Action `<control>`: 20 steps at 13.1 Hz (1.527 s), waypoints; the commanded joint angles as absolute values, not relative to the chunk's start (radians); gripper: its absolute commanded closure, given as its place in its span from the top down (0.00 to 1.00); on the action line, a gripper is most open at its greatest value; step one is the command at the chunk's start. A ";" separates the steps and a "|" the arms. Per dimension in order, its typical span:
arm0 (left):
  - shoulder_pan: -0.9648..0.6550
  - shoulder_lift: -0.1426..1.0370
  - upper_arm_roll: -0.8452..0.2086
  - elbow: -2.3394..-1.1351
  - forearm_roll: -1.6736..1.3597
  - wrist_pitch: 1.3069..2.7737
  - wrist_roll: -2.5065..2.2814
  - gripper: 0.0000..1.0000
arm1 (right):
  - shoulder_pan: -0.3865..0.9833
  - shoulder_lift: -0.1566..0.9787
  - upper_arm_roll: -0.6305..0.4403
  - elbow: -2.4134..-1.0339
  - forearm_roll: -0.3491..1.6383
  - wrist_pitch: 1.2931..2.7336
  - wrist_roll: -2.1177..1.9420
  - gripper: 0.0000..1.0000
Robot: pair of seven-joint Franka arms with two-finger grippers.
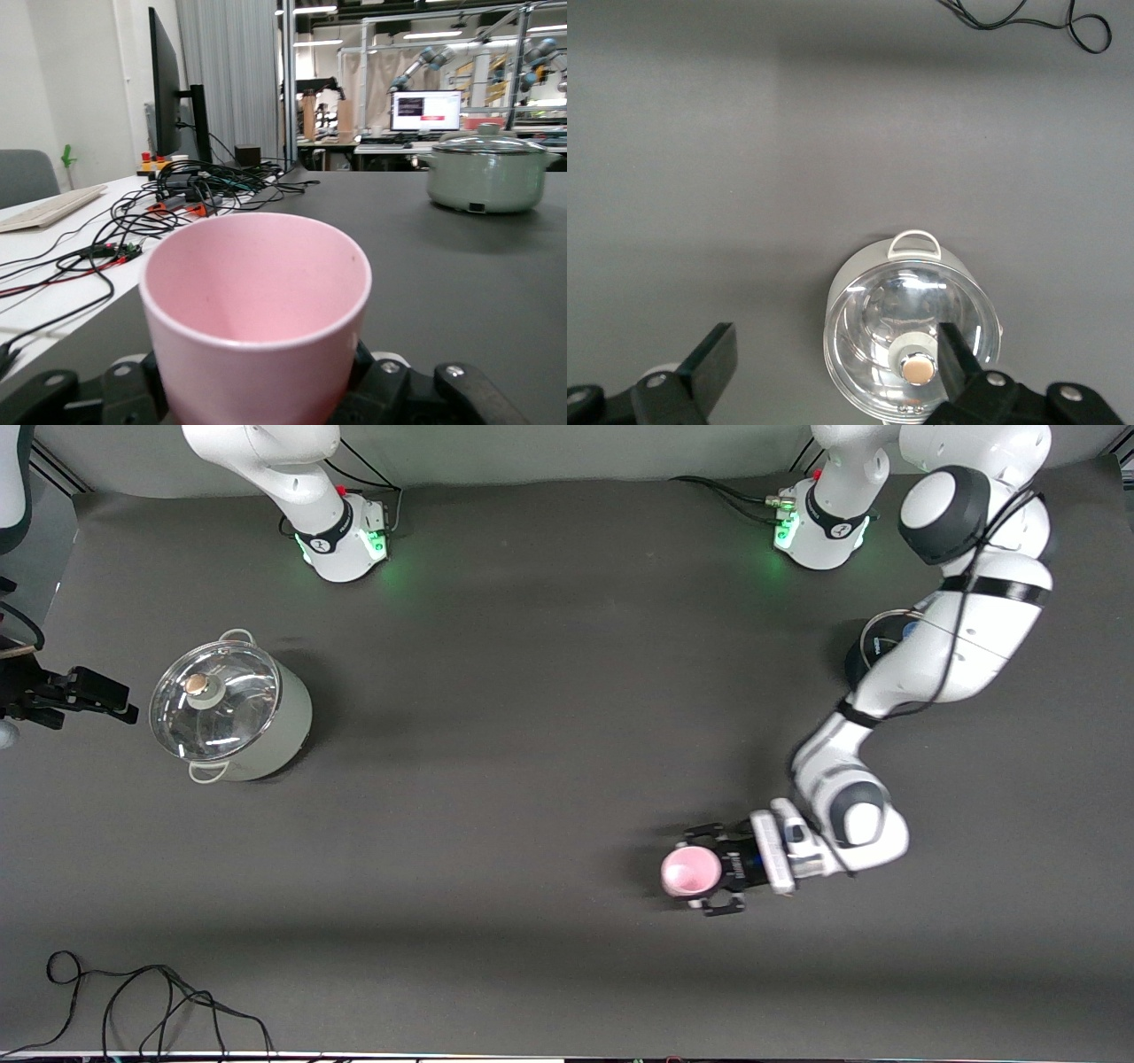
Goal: Transfer pink cup from left to right arm
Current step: 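Carry the pink cup with the left gripper toward the table middle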
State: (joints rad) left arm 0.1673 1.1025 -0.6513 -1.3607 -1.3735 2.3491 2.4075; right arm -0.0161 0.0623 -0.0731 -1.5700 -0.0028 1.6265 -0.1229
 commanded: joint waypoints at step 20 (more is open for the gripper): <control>-0.405 0.999 -0.905 -1.005 -1.374 3.203 1.985 0.00 | 0.242 0.199 -0.049 -1.289 0.094 1.548 0.712 1.00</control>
State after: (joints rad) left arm -0.3491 0.9991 -0.9280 -1.0391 -1.3732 3.1644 2.0033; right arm 0.2327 0.1222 -0.0408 -1.4016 0.0826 1.6001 0.6766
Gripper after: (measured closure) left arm 0.335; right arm 0.000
